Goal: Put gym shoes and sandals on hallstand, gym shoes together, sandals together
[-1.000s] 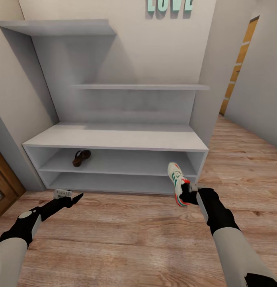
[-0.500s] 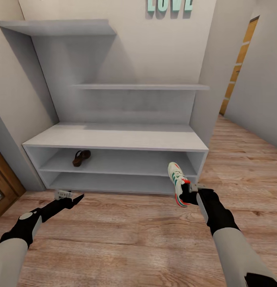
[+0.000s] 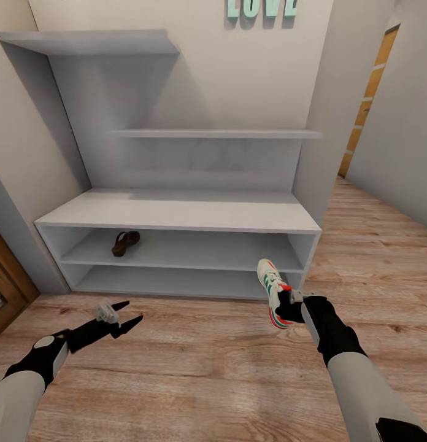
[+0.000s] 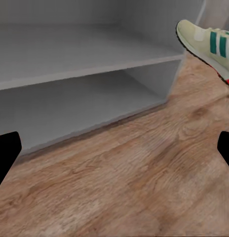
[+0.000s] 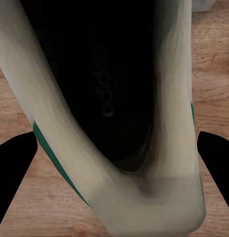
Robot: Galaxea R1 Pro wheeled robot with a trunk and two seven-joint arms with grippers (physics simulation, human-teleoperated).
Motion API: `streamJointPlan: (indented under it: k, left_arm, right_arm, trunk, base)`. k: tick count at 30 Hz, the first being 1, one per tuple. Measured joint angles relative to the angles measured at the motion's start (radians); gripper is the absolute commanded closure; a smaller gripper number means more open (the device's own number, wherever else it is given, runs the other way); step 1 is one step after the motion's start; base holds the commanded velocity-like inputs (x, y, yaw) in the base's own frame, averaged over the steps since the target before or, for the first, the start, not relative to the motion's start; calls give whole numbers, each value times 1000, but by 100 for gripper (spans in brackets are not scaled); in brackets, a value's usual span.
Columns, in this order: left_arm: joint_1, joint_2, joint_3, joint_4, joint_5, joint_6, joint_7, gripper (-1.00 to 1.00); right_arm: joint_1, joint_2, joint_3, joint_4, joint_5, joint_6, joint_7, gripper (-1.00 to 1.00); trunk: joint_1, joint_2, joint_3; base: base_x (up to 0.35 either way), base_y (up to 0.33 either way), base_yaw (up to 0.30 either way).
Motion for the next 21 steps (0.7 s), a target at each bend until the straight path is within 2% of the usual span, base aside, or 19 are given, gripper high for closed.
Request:
streamJointPlan:
  k: [6,12,21]
  left_arm:
    - [0,0,-1,0,-14,-6,-113,-100]
    - [0,-2,-3,0,-17,-6,-134,-100]
    - [0,-4,-5,0,-17,-6,-137,-100]
  right_arm:
    - [0,0,0,0,0,0,0,100]
    - [0,-1,-1,0,1,0,0,100]
    - [0,-1,-1,10,2,-1,0,100]
  trunk:
    - [0,0,0]
    - [0,0,0]
    - [-1,0,0]
  base:
    - [0,0,0]
    - [50,0,0]
    - [270,0,0]
